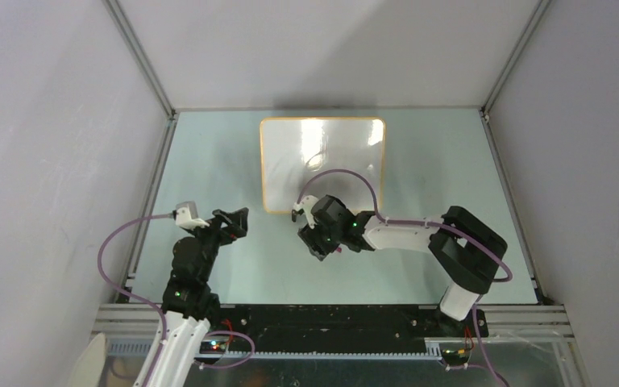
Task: Write a sentence on the whiteboard
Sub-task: Pick up the whiteboard marker from the center of the board, then pass from the right arm to the left
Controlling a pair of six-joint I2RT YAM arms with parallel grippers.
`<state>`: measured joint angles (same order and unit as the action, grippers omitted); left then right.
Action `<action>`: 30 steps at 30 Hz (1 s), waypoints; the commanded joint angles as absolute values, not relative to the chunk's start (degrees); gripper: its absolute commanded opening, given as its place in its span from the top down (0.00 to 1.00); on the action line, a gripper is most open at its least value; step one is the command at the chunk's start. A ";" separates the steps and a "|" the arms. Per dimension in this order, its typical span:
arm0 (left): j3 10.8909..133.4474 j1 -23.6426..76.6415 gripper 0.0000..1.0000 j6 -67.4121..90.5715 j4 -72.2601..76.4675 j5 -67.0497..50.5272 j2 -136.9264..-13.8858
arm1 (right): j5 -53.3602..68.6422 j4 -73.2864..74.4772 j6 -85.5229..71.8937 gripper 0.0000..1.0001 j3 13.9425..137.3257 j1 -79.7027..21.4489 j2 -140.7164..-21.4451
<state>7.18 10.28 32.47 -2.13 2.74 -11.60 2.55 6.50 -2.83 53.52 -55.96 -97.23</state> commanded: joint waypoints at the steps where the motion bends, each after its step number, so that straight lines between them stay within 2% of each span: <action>1: 6.93 10.55 0.01 31.12 -1.68 2.46 -10.84 | 1.45 11.40 -1.95 0.41 58.25 -55.41 -101.25; 4: 6.94 10.55 0.01 31.11 -1.65 2.46 -10.75 | 0.45 13.28 -1.56 0.52 59.75 -55.84 -102.90; 7: 6.94 10.56 0.00 30.99 -1.55 2.13 -10.88 | 0.03 13.67 -1.52 0.71 59.97 -55.98 -103.11; 12: 6.99 10.57 0.01 30.56 -0.94 0.55 -11.35 | 0.00 13.70 -1.46 0.84 59.98 -55.85 -102.20; 13: 7.02 10.56 0.00 30.23 -0.56 -1.60 -11.52 | 0.00 13.62 -1.62 0.89 60.00 -55.84 -101.99; 17: 5.79 10.66 0.01 30.17 6.70 -11.38 -13.06 | 2.62 12.65 -2.20 0.99 59.73 -55.75 -99.41; 23: 5.05 15.55 0.00 33.48 19.81 -18.38 -21.22 | 14.54 13.37 -3.71 1.00 58.49 -51.87 -90.99; 26: 7.85 19.71 0.00 33.53 24.54 -18.89 -26.89 | 25.49 15.32 -4.23 1.00 58.45 -47.23 -88.01; 30: 13.63 24.95 0.01 31.73 26.49 -19.86 -34.65 | 33.11 17.08 -5.62 1.00 58.45 -42.70 -84.21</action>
